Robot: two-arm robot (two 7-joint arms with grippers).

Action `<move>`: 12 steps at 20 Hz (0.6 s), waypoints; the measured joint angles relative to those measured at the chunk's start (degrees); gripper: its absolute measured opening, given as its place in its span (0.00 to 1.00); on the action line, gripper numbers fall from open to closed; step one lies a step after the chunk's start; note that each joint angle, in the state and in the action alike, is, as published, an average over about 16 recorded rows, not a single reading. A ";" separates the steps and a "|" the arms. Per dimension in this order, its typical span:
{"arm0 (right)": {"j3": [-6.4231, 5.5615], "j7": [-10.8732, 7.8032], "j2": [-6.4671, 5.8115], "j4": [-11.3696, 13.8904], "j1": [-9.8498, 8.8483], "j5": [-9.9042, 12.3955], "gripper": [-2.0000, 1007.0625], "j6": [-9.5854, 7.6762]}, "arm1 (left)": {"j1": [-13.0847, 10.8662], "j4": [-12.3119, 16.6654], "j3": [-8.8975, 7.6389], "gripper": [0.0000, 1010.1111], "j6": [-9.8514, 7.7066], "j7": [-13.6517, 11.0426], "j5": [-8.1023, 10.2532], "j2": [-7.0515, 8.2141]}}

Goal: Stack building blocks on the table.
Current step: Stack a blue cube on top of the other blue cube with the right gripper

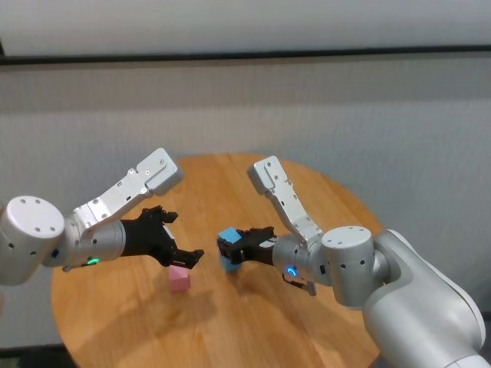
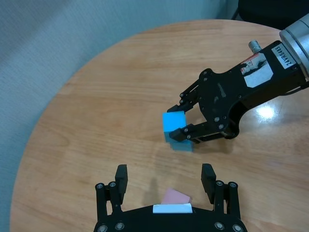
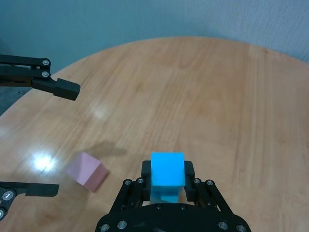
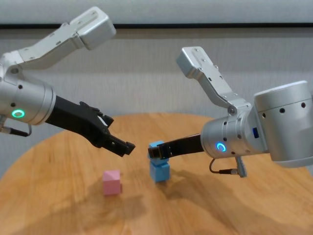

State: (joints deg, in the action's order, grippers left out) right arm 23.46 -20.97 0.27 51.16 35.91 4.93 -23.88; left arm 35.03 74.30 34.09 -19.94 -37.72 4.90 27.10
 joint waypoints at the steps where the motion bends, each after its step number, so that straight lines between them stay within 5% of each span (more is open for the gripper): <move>1: 0.07 0.00 -0.05 0.06 -0.01 0.10 0.37 -0.06 | 0.00 0.00 0.00 0.99 0.00 0.00 0.00 0.00; 12: 0.72 0.11 -0.75 1.26 -0.37 0.98 0.37 -0.95 | 0.00 0.00 0.00 0.99 0.00 0.00 0.00 0.00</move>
State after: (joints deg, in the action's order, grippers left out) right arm 24.18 -20.86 -0.48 52.42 35.54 5.90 -24.83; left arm 35.03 74.30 34.09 -19.94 -37.72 4.90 27.10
